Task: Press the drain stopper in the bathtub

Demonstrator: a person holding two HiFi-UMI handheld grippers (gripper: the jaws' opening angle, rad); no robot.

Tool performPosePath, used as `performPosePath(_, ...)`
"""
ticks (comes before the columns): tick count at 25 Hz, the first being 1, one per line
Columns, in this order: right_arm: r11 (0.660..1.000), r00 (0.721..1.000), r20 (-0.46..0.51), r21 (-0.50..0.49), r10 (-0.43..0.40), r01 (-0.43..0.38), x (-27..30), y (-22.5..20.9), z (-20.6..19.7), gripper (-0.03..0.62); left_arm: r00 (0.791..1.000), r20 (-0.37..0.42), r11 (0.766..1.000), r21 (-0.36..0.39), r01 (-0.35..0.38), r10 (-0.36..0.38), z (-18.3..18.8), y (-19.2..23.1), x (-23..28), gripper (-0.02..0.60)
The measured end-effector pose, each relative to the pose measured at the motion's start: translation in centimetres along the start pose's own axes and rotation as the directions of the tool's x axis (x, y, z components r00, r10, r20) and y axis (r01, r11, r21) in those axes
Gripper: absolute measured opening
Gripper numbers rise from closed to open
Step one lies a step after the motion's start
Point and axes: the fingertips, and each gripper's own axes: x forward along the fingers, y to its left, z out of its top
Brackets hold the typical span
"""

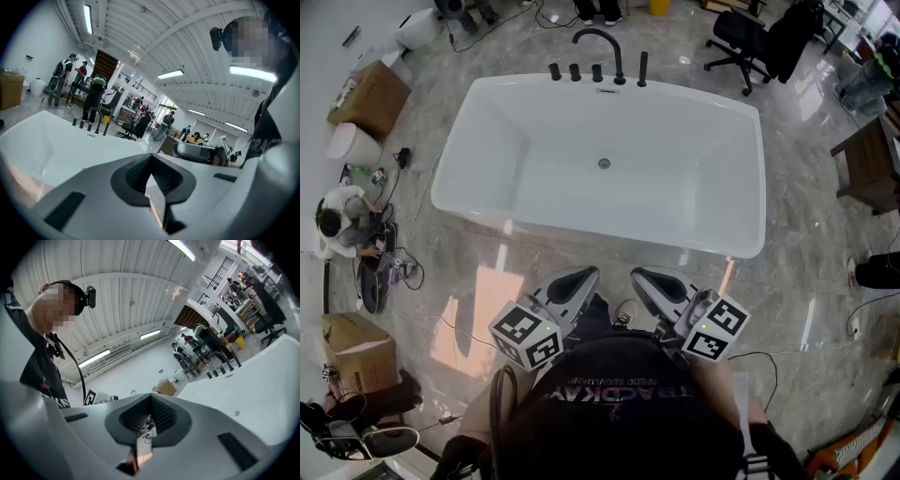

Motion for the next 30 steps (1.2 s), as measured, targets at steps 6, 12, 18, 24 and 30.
performPosePath(6,1.0,1.0,0.002,-0.004,0.014,-0.014,0.2,0.8,0.1,0.011,1.0,0.009,1.0,-0.003,-0.014,0.014,0.1,-0.2,-0.9,0.008)
performPosePath(12,0.999,0.999,0.008,-0.006,0.047,-0.047,0.7,1.6,0.0,0.011,1.0,0.016,1.0,-0.011,-0.026,0.027,-0.2,-0.1,-1.6,0.008)
performPosePath(18,0.999,0.999,0.009,-0.003,0.052,-0.052,0.9,2.0,-0.3,0.011,0.999,0.024,0.999,-0.009,-0.034,0.035,-0.4,0.1,-2.3,0.008)
performPosePath(24,0.998,0.998,0.01,-0.004,0.055,-0.055,0.7,2.0,-0.2,0.011,0.999,0.03,0.999,-0.013,-0.034,0.034,-0.3,0.0,-2.2,0.008)
performPosePath(30,0.998,0.998,0.018,-0.011,0.054,-0.054,0.5,2.1,0.2,0.011,0.999,0.027,0.999,-0.007,-0.032,0.032,0.0,-0.3,-2.1,0.008)
